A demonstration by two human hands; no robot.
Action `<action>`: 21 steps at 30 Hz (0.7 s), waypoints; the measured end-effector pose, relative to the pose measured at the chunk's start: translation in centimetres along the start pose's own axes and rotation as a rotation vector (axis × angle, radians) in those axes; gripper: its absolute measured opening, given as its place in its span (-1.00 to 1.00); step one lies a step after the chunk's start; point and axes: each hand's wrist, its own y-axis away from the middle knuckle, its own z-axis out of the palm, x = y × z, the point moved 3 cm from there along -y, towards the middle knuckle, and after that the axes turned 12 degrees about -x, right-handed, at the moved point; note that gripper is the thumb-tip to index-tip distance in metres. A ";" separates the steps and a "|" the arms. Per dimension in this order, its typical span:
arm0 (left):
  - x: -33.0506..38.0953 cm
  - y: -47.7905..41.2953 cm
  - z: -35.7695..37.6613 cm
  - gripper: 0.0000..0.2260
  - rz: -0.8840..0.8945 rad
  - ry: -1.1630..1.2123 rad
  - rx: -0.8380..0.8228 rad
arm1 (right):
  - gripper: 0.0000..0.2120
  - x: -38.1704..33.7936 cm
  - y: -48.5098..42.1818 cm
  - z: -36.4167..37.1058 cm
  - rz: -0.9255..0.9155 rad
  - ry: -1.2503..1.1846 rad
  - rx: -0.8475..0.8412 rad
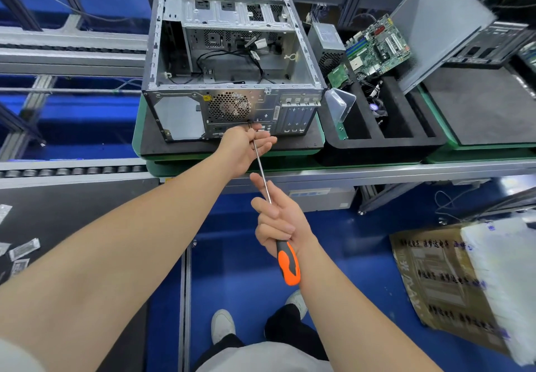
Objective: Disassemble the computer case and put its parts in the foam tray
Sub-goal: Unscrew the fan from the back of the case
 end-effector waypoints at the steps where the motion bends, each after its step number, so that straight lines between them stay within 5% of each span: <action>1: 0.3 0.3 -0.1 -0.80 0.005 -0.131 0.018 | -0.64 -0.1 0.0 0.0 -0.013 -0.001 -0.004; 4: 1.9 1.5 -2.3 -0.93 0.204 -0.602 0.375 | -0.68 -0.6 -0.1 0.3 -0.012 0.044 0.038; 7: 4.2 3.1 -5.3 -0.65 0.529 -0.720 0.696 | -0.68 -1.2 0.2 0.7 0.003 0.036 0.058; 10: 5.7 1.4 -7.0 -0.34 0.442 -0.735 0.490 | -0.68 -1.6 0.3 1.0 0.012 0.015 0.066; 13: 6.8 -0.3 -7.3 -0.30 0.293 -0.678 0.238 | -0.67 -1.6 0.3 1.3 0.020 -0.042 0.066; 18: 7.6 -1.9 -8.1 -0.09 0.153 -0.707 0.094 | -0.67 -1.8 0.4 1.7 0.009 -0.027 0.072; 21: 8.0 -2.2 -8.2 0.26 0.074 -0.697 0.042 | -0.68 -2.1 0.5 1.5 -0.002 0.119 0.136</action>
